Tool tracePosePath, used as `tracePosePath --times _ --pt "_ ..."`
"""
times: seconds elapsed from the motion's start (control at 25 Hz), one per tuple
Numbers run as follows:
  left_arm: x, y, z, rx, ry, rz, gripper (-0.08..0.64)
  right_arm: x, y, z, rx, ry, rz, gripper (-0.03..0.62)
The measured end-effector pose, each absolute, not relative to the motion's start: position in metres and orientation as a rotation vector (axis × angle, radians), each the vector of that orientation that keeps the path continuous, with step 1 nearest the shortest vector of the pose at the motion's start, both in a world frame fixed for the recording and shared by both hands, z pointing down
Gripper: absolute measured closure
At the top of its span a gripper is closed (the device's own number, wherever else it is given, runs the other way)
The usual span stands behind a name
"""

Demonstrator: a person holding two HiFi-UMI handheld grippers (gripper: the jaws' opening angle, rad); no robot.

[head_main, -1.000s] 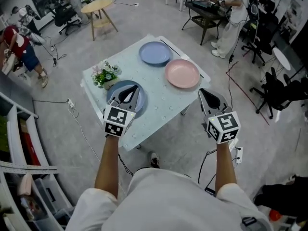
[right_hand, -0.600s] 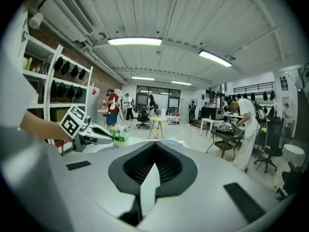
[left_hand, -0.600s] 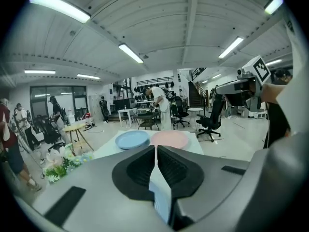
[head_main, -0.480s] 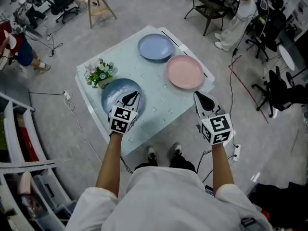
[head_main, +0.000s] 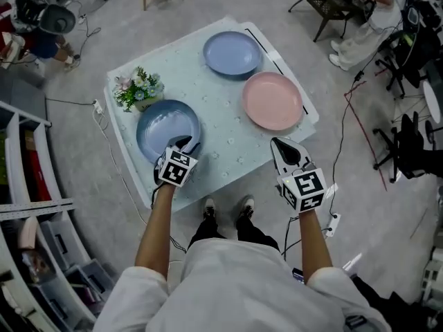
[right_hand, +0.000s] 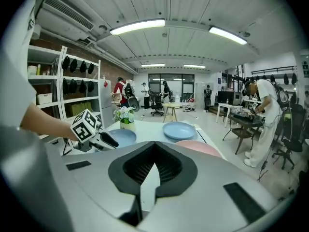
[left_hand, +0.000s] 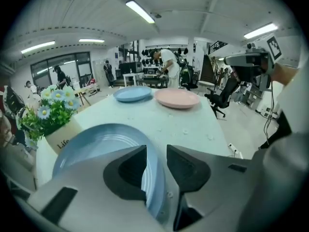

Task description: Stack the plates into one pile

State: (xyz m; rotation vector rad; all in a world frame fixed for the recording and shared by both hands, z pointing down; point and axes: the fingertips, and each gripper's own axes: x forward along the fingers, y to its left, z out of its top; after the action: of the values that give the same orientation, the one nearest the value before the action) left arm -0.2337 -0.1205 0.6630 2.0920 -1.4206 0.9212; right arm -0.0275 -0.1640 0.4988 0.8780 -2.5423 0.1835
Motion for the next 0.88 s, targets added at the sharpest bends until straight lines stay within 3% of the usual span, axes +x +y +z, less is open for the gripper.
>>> tracePosePath --times 0.36,0.52,0.88 --pt "-0.226 -0.120 0.711 1.953 -1.350 1.139 0.409 0.001 -0.179 0.528 0.852 -2.497 0.324 0.578" --pt "-0.232 -0.122 0.714 1.914 -1.435 1.161 0.485 0.017 -0.181 0.533 0.870 -2.474 0.328 0.578" --pt "-0.230 -0.122 0.691 1.893 -1.528 1.207 0.512 0.047 -0.190 0.532 0.869 -2.480 0.340 0.578"
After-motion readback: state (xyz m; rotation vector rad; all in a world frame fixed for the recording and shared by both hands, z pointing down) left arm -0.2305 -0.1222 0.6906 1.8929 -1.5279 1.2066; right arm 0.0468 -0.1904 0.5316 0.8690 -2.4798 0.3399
